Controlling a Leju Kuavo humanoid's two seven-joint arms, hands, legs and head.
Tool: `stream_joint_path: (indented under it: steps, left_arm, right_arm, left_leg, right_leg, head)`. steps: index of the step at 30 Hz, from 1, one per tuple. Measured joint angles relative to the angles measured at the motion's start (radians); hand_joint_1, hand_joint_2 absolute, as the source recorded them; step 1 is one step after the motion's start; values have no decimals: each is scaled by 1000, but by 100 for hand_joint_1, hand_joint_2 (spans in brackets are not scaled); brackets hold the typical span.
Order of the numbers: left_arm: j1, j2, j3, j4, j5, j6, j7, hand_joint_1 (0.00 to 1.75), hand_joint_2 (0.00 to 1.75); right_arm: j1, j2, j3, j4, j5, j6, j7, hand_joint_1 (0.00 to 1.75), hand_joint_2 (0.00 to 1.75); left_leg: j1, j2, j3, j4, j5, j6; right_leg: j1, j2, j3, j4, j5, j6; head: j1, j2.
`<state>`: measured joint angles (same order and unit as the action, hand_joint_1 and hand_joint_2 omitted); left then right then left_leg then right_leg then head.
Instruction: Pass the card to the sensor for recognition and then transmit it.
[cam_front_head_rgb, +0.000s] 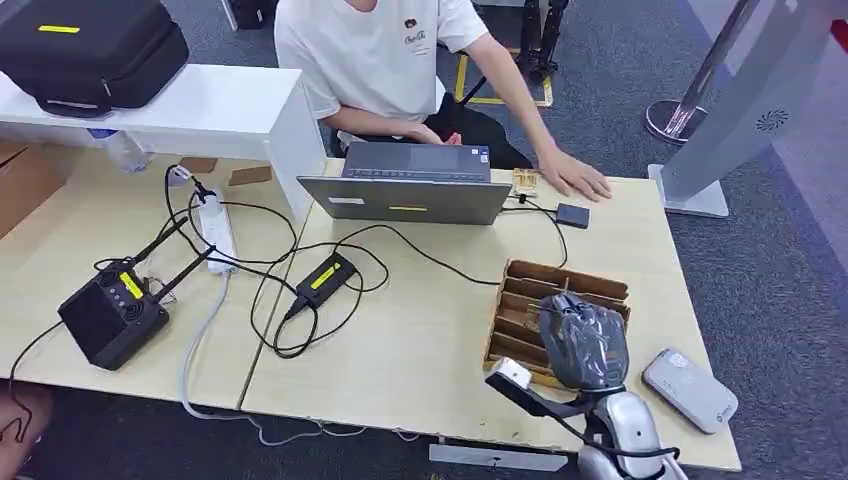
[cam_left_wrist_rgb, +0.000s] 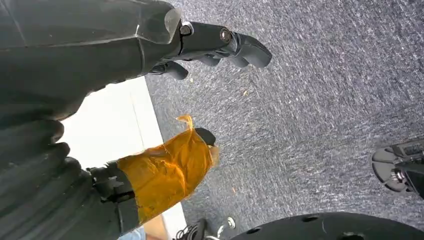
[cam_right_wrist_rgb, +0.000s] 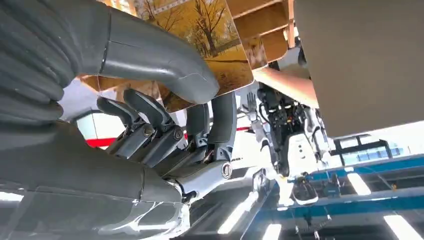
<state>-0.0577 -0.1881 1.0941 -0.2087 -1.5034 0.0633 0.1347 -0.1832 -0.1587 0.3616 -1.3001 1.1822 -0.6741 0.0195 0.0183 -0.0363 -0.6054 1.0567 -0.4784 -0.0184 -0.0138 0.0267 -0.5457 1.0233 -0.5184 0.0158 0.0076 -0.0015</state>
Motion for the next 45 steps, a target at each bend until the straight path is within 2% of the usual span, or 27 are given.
stream_joint_path:
  steps: [13, 40, 45]
  left_arm:
    - [0, 2, 0, 0, 0, -6, 0, 0, 175]
    - [0, 4, 0, 0, 0, -8, 0, 0, 175]
    - [1, 4, 0, 0, 0, -10, 0, 0, 175]
  right_arm:
    - [-43, -26, 1, 0, -12, 32, 0, 175, 175]
    - [-63, -36, 2, 0, -12, 34, -2, 175, 175]
    - [-92, -56, 2, -25, -35, 58, -3, 175, 175]
  left_leg:
    - [0, 0, 0, 0, 0, 0]
    - [0, 0, 0, 0, 0, 0]
    - [0, 0, 0, 0, 0, 0]
  right_leg:
    - [0, 0, 0, 0, 0, 0]
    - [0, 0, 0, 0, 0, 0]
    - [0, 0, 0, 0, 0, 0]
  head:
    - [0, 0]
    - [0, 0]
    - [0, 0]
